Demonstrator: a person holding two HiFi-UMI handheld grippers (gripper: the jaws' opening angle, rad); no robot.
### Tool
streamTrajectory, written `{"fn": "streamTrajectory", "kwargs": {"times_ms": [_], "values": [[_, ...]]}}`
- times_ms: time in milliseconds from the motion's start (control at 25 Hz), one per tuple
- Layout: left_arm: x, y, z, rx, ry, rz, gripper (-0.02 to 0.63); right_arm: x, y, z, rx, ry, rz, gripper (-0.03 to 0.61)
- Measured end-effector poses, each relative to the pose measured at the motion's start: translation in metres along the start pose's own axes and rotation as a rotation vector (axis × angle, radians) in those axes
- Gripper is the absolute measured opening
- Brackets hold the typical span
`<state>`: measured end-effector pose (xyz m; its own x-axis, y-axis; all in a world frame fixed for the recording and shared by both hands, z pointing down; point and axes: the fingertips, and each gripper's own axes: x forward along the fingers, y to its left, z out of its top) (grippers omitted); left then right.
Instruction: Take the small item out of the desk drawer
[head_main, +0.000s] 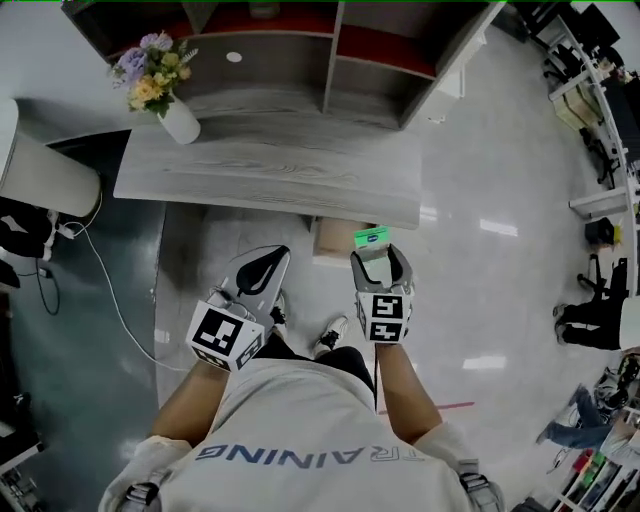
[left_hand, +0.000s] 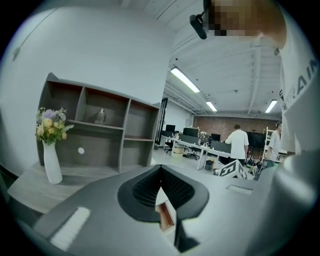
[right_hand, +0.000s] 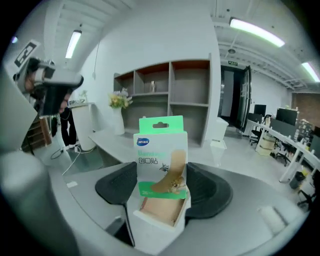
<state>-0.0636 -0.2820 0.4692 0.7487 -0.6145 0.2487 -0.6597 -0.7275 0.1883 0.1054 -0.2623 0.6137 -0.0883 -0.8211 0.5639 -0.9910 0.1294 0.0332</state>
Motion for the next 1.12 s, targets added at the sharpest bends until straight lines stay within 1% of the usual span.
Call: {"fn": "streamTrajectory", "kwargs": {"times_ms": [160, 280, 480, 640, 800, 960, 1120], "values": [[0.004, -0.017, 0.026, 0.039, -0.043, -0.039, 0.003, -0.045, -0.023, 0.059, 0.024, -0.146, -0.033, 0.322], [0.003, -0.029, 0.050, 0.067, -0.085, -0.070, 0.003, -0.080, -0.034, 0.096, 0.031, -0.235, -0.050, 0.322], [-0.003, -0.045, 0.099, 0.115, -0.180, -0.081, 0.003, -0.140, -0.051, 0.160, 0.016, -0.396, -0.063, 0.322], [-0.009, -0.059, 0.131, 0.147, -0.232, -0.093, 0.003, -0.187, -0.059, 0.207, 0.002, -0.511, -0.064, 0.322], [-0.011, -0.060, 0.141, 0.151, -0.258, -0.102, 0.003, -0.204, -0.054, 0.228, -0.002, -0.551, -0.042, 0.321], [-0.011, -0.055, 0.140, 0.134, -0.262, -0.104, 0.003, -0.201, -0.049, 0.232, -0.016, -0.549, -0.046, 0.321], [-0.011, -0.049, 0.140, 0.128, -0.264, -0.104, 0.003, -0.193, -0.047, 0.232, -0.010, -0.539, -0.044, 0.322]]}}
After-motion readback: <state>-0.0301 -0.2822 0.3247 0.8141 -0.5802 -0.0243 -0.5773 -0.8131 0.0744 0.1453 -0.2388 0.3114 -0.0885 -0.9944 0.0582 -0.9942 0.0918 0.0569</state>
